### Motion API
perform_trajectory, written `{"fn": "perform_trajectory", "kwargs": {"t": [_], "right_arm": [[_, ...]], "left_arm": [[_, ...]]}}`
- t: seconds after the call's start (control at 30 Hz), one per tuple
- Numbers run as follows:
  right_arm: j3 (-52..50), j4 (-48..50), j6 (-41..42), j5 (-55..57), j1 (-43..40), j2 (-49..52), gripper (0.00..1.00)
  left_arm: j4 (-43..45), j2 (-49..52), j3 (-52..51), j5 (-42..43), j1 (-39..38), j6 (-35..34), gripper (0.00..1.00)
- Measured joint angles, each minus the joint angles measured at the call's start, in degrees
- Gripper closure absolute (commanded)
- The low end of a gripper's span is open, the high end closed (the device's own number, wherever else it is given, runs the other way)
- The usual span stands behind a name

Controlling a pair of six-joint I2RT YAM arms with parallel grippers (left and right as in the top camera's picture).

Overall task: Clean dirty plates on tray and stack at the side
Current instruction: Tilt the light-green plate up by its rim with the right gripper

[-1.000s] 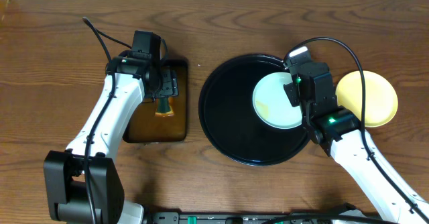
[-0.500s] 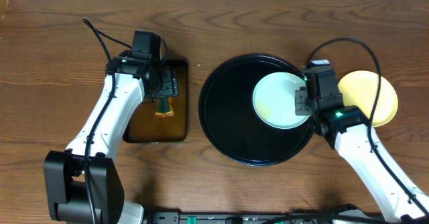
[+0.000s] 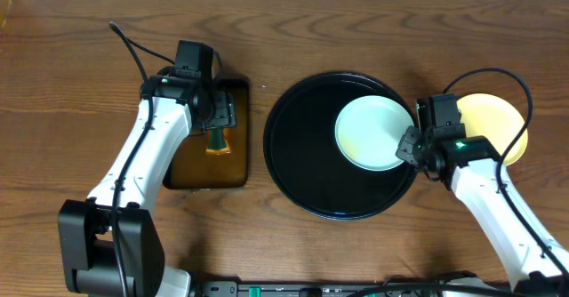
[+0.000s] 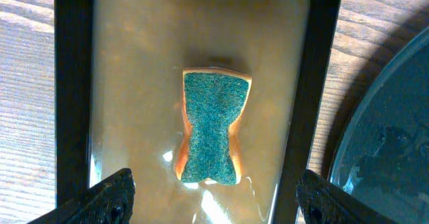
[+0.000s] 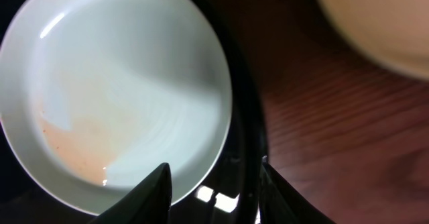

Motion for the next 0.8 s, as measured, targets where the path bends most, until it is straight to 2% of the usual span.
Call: {"fn": "perform_trajectory", "kwargs": {"t": [0.33,0.73,0.8], "right_arm": [[0.00,-1.53,8.48,-4.44,0.00,6.84,0.63],[0.00,0.11,11.41,-5.29,0.00,10.88,0.64],[0.00,0.90,11.87,-5.31,0.00,12.09,0.67]], "left_arm": [[0.09,0.00,0.00,-0.02,0.00,0.00,0.22],[0.09,0.00,0.00,-0.02,0.00,0.00,0.22],[0.11,0.00,0.00,-0.02,0.00,0.00,0.22]]}}
